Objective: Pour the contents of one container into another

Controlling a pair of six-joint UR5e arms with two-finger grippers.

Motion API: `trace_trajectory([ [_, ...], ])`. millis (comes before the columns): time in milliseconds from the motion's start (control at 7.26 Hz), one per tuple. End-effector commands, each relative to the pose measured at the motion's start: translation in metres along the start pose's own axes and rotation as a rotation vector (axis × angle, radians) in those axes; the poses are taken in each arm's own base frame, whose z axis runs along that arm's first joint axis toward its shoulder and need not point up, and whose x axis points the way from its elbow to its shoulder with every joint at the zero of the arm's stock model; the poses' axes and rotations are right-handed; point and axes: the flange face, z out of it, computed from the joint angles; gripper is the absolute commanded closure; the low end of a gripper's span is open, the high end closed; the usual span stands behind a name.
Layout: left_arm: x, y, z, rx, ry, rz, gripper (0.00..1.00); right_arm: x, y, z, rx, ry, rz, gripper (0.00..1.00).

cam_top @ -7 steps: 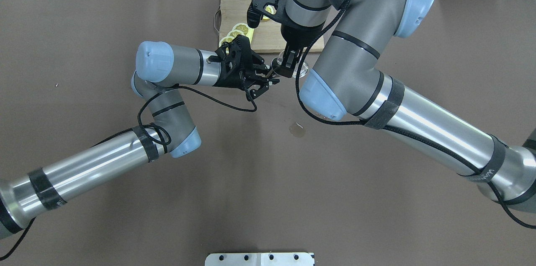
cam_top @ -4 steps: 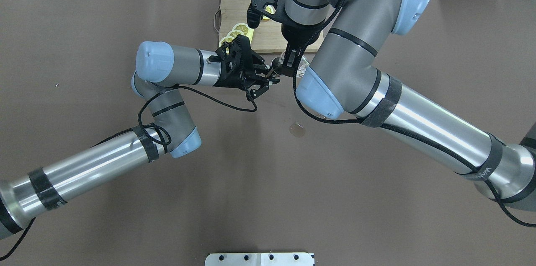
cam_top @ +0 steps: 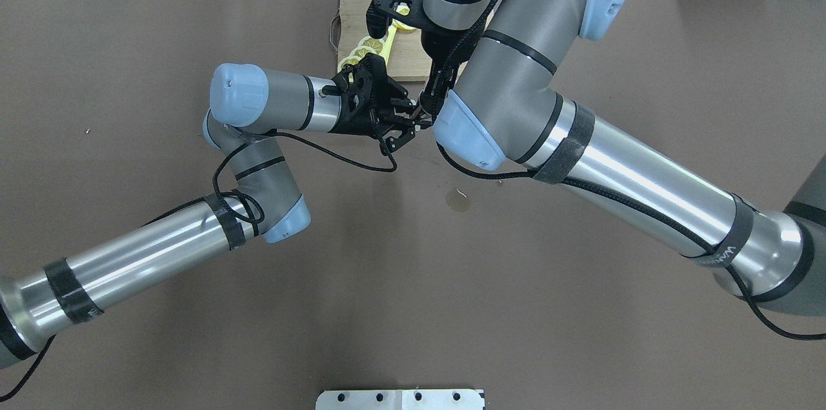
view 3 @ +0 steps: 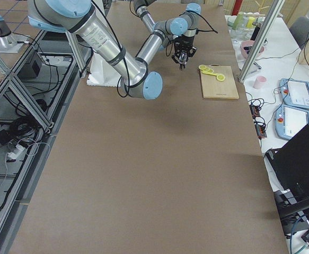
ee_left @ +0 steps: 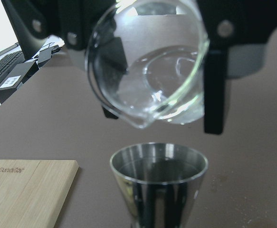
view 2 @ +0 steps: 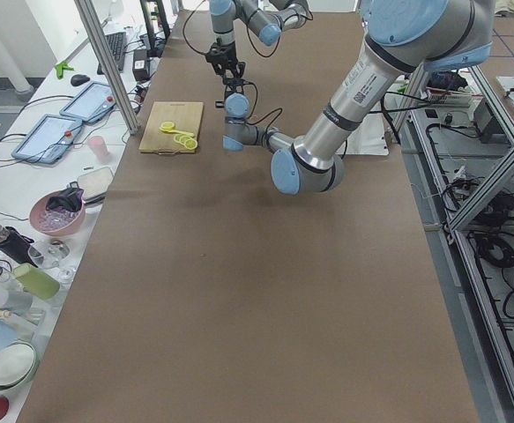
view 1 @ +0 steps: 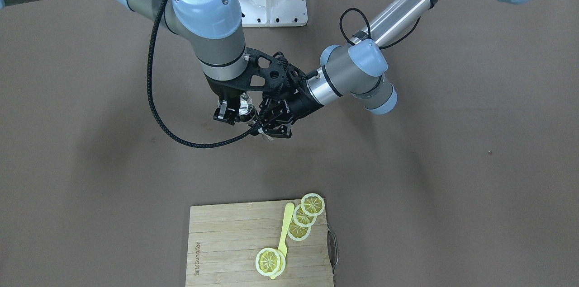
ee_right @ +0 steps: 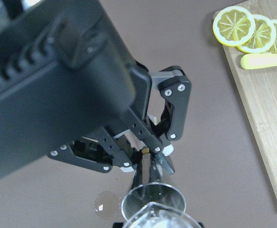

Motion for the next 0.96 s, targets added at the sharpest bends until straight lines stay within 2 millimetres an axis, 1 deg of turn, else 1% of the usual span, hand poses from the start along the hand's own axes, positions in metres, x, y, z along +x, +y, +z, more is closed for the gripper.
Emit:
trace_trajectory([
  [0,-0.0007,-0.0010,-0.0002,0.001,-0.001,0.001,1.00,0.0006,-0.0006,-0.0003,-0.028,-0.002,-0.014,1.00],
  [413,-0.0013,0.0001,-0.0004,0.000,-0.007,0.000,1.00,-0.0025,-0.0049,-0.0086,-0.077,-0.009,-0.020,1.00],
  [689,-0.0005,0.0003,0.0003,-0.001,-0.007,-0.001,1.00,-0.0043,-0.0042,-0.0067,-0.104,-0.010,-0.026,1.00],
  [827,-0.0003,-0.0005,-0.0001,0.002,-0.007,0.000,1.00,-0.0029,-0.0101,-0.0080,-0.116,-0.009,-0.023,1.00],
])
